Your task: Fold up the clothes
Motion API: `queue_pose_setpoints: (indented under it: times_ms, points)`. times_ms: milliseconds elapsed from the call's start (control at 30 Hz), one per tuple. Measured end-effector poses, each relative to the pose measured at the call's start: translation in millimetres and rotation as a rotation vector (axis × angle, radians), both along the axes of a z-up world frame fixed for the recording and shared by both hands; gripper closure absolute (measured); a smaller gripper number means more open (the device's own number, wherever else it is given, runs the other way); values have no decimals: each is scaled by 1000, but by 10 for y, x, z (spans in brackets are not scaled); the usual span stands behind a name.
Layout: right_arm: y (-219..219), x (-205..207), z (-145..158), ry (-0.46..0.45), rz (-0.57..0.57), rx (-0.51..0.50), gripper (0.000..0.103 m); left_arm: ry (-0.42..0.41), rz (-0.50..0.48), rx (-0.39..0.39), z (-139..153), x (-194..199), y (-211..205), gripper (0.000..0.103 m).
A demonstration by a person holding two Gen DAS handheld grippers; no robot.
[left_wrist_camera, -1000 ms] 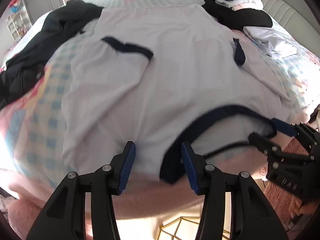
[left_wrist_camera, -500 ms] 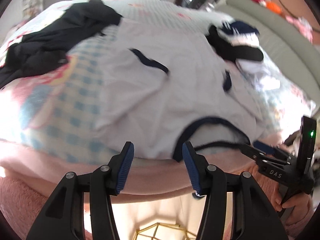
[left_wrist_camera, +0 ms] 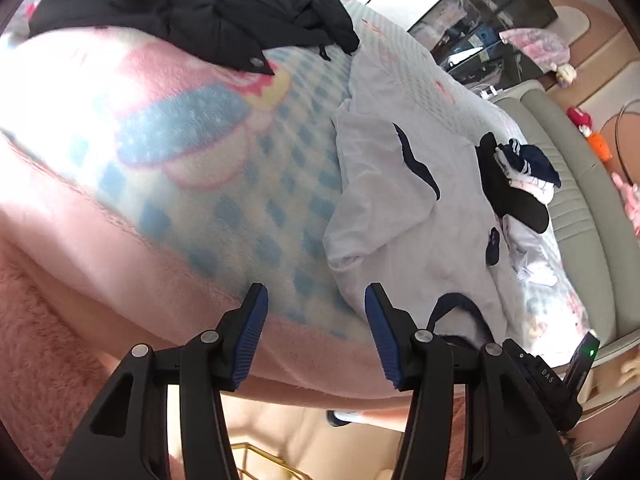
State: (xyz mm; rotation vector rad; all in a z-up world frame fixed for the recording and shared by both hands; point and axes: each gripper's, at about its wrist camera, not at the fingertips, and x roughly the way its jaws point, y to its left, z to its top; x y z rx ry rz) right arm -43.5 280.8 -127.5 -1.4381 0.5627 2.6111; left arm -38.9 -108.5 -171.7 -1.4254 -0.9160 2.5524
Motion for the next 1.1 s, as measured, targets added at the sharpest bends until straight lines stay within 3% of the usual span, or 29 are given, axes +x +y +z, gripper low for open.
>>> queue_pose_setpoints:
  times_ms: [367, 533, 867, 1067, 1100]
  points:
    - [451, 91, 9, 12, -189, -13, 36, 24, -31, 51, -101, -215, 250, 50]
    - [607, 49, -31, 20, -217, -69, 36, 113, 74, 158, -96, -98, 30, 50]
    - [747, -257, 21, 86, -184, -231, 31, 69, 82, 336, -212, -442, -100, 50]
    - [747, -376, -148, 55, -170, -368, 39, 43, -4, 266, -190, -525, 129, 50]
    - [752, -371, -178, 48, -178, -380, 44, 31, -14, 254, -188, -501, 141, 50]
